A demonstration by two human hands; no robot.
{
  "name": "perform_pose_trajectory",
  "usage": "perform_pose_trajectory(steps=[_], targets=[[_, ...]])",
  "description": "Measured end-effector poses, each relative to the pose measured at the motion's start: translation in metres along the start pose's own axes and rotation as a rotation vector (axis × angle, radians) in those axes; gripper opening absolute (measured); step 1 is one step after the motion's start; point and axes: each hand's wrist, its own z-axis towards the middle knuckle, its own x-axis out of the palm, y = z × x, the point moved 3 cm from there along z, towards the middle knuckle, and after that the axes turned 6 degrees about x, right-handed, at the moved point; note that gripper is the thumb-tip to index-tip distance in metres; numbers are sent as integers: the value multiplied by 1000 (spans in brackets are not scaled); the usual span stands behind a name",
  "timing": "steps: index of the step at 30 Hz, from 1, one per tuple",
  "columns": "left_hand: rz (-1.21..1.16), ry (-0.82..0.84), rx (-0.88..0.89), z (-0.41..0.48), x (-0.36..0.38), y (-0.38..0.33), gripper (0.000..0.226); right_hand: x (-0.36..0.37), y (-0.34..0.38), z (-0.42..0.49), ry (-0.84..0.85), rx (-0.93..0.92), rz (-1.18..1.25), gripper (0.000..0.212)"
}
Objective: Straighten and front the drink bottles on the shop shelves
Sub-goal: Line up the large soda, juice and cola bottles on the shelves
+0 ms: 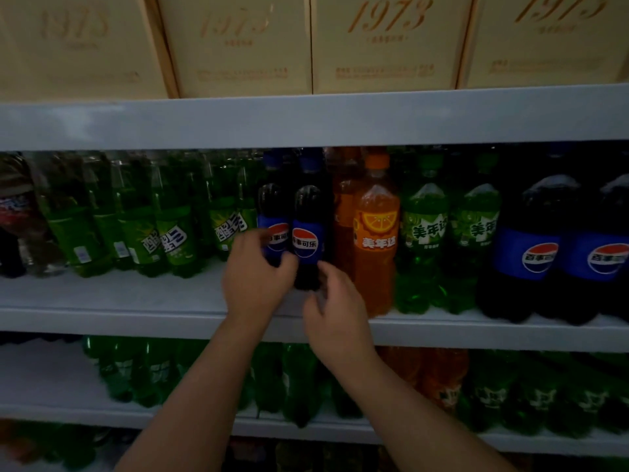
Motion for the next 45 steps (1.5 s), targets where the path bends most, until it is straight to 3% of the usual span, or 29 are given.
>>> perform_pose_trajectory(steps=[5, 8, 11, 15, 19, 22, 26, 33, 36, 41, 45], targets=[[-281, 198, -158, 27, 11, 29, 67, 30, 3, 33, -84, 244, 133, 70], [-359, 313, -194, 33, 21, 40, 61, 36, -2, 49, -104, 316, 51, 78], [-484, 461, -182, 38, 13, 51, 49, 37, -6, 58, -91, 314, 75, 72], [-645, 646, -159, 36, -12, 58, 44, 32, -9, 54, 44, 247, 167, 68], [-730, 731, -161, 25, -28, 63, 45, 22, -11, 45, 300, 159, 206, 77], [-778, 779, -179, 21, -32, 63, 46, 16, -10, 42, 371, 135, 191, 79], [-765, 776, -177, 18, -32, 62, 46, 13, -8, 39, 259, 130, 119, 78], [-731, 623, -144, 2, -24, 54, 45, 15, -10, 32, -8, 124, 89, 78], [-678, 605, -129, -3, -22, 51, 48, 13, -11, 29, -24, 121, 109, 75], [-541, 579, -52, -10, -19, 52, 71, 14, -9, 15, -22, 79, 34, 76], [-518, 562, -67, -9, -17, 51, 68, 15, -11, 4, -30, 94, -100, 79]])
